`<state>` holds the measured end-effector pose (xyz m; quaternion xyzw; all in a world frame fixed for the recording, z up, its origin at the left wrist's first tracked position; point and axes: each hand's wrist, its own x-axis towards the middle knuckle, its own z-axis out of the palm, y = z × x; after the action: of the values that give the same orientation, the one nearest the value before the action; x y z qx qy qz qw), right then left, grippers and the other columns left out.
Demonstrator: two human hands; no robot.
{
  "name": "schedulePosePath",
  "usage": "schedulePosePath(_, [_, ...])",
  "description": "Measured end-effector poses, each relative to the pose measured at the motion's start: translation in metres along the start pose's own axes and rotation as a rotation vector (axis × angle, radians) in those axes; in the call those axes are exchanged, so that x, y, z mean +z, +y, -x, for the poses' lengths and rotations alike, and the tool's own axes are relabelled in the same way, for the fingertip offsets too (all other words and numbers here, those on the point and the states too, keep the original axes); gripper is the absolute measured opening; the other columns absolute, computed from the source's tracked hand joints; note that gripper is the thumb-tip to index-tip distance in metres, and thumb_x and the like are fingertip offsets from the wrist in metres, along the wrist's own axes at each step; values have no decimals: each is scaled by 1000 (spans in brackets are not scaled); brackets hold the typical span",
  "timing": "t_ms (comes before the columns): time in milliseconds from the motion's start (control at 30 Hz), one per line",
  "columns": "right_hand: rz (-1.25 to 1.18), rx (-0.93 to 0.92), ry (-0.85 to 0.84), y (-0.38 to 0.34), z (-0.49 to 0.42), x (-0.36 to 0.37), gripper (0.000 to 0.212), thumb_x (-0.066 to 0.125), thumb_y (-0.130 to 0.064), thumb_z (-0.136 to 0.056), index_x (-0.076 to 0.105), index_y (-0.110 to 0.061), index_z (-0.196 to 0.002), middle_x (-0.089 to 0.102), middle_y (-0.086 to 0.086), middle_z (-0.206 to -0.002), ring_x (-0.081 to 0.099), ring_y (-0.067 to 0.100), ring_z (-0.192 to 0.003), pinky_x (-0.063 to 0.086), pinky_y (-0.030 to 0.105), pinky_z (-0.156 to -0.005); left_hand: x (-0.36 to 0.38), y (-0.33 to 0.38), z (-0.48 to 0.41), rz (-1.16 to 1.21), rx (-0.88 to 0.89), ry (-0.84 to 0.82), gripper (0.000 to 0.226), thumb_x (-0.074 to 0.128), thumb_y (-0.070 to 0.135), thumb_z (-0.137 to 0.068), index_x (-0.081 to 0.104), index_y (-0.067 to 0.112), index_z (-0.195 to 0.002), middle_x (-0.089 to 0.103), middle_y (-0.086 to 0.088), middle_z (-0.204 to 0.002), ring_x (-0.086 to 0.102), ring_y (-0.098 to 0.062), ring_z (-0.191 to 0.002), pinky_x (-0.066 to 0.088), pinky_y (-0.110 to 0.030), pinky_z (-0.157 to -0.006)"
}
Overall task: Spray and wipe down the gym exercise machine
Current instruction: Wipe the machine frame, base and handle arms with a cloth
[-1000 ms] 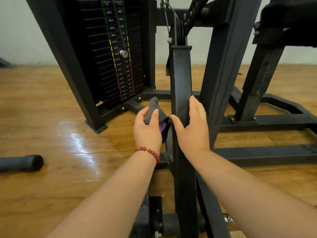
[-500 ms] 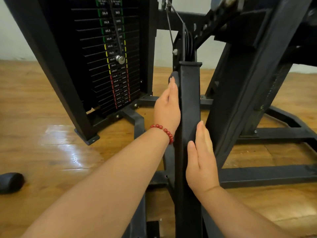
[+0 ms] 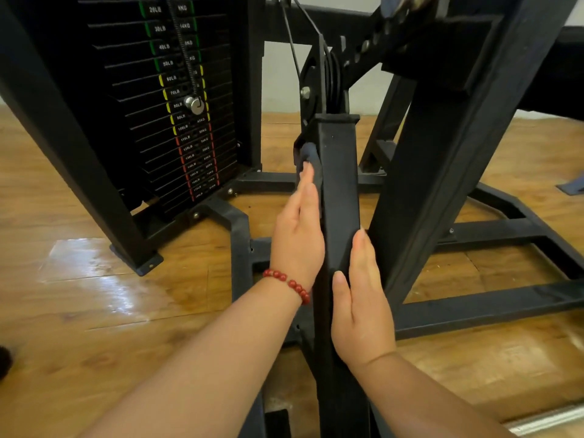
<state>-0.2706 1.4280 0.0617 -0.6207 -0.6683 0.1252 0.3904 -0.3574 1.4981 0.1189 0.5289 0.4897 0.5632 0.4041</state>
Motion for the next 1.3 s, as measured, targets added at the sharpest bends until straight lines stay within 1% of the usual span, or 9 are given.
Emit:
schedulePosePath(133, [41,9,17,1,0,1,57,28,-35,-101,-3,-33,-149,-6,-31,-151,-7,-21,-138,0,-2,-106,-3,7,-22,-16,-24,9,44,23,33,-107,28,35,-150,46,-3,-147,43,-16,-130,34,-10,-101])
schedulePosePath(300, [24,11,0,3,2,1,57,26,-37,-101,-6,-36,-147,-9,-35,-149,-8,-21,-137,-1,-2,-106,-4,-9,4,14,-5,-20,42,25,40,-105,30,38,-146,39,20,-148,34,0,-133,30,-4,-101])
schedulePosePath(467, [27,4,-11,2,3,0,56,19,-46,-97,-8,-40,-146,-9,-32,-150,-10,-23,-136,-2,-3,-104,-14,-11,16,-22,-59,-66,45,26,47,-101,33,41,-145,46,7,-148,45,-16,-132,38,-38,-110])
schedulePosePath(633, [56,10,-33,1,3,-1,52,14,-49,-97,-13,-44,-142,-14,-36,-147,-14,-25,-133,-4,-5,-103,-6,-1,-18,-20,-2,-29,45,29,43,-104,36,34,-147,49,3,-146,47,-3,-127,37,0,-88])
schedulePosePath(733, [72,-18,-16,4,2,1,52,16,-50,-101,-14,-45,-144,-17,-39,-147,-12,-21,-137,-3,-4,-104,-7,-11,15,-3,-46,-82,47,28,43,-103,31,34,-149,38,13,-152,33,21,-123,26,0,-103])
schedulePosePath(933, [70,-8,5,5,3,3,55,14,-51,-97,-12,-46,-145,-16,-43,-147,-9,-20,-138,-1,-4,-104,-14,-4,6,-139,39,-93,46,25,40,-104,26,34,-149,46,-13,-145,44,-26,-130,37,-36,-107])
schedulePosePath(1067, [57,-14,20,6,4,4,54,17,-48,-99,-7,-42,-146,-10,-38,-149,-7,-19,-139,-1,-3,-105,-6,7,-26,44,121,7,48,32,38,-104,43,17,-145,47,-4,-148,41,-5,-128,35,-15,-102])
schedulePosePath(1167, [42,-13,21,7,4,3,53,24,-41,-102,-5,-41,-147,-9,-39,-148,-5,-19,-140,0,-2,-107,-4,-10,3,23,123,-112,43,27,37,-105,26,35,-148,26,12,-158,21,11,-138,19,-1,-107])
schedulePosePath(1300, [49,-23,27,6,4,3,52,21,-45,-101,-5,-41,-146,-9,-39,-148,-5,-18,-140,1,-1,-107,-13,-24,40,-1,37,-163,42,24,53,-93,22,54,-135,36,5,-155,34,-5,-139,29,-31,-116])
